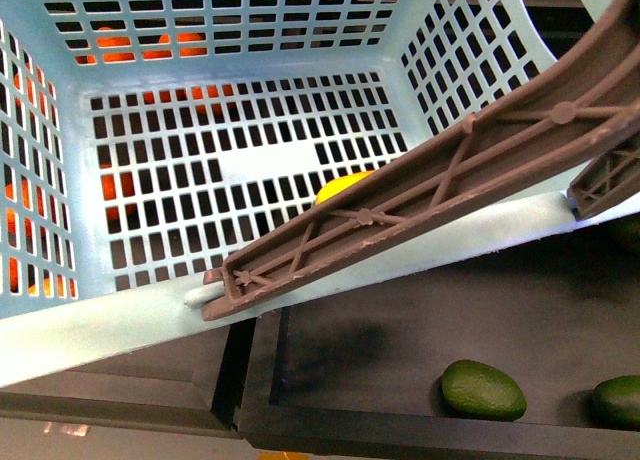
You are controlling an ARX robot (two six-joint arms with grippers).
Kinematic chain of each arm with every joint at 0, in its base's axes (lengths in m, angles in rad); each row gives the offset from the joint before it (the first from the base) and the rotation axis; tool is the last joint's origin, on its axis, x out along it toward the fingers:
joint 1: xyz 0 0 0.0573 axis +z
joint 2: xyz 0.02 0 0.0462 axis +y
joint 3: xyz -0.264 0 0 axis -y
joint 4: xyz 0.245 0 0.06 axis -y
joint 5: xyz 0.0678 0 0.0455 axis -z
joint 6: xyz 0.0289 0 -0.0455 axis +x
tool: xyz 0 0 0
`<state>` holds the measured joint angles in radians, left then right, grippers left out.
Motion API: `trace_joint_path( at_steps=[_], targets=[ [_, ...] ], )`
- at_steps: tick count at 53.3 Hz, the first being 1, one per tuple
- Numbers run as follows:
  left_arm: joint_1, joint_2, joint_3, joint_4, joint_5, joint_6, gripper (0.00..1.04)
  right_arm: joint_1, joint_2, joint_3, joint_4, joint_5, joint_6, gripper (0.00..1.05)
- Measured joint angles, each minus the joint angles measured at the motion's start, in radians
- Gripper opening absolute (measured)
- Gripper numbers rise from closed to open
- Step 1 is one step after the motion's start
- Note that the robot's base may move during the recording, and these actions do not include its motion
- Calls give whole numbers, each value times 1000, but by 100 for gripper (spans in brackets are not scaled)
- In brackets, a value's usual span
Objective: Pick mango and avocado into basket
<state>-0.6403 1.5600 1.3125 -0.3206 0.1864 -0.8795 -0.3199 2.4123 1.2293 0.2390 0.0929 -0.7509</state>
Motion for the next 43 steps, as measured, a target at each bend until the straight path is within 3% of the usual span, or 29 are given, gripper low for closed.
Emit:
trace_joint_path(
  at_steps=[43],
  targets=[
    [0, 0, 0, 0, 0, 0, 13, 55, 227, 349, -154, 2, 51, 96]
  ],
)
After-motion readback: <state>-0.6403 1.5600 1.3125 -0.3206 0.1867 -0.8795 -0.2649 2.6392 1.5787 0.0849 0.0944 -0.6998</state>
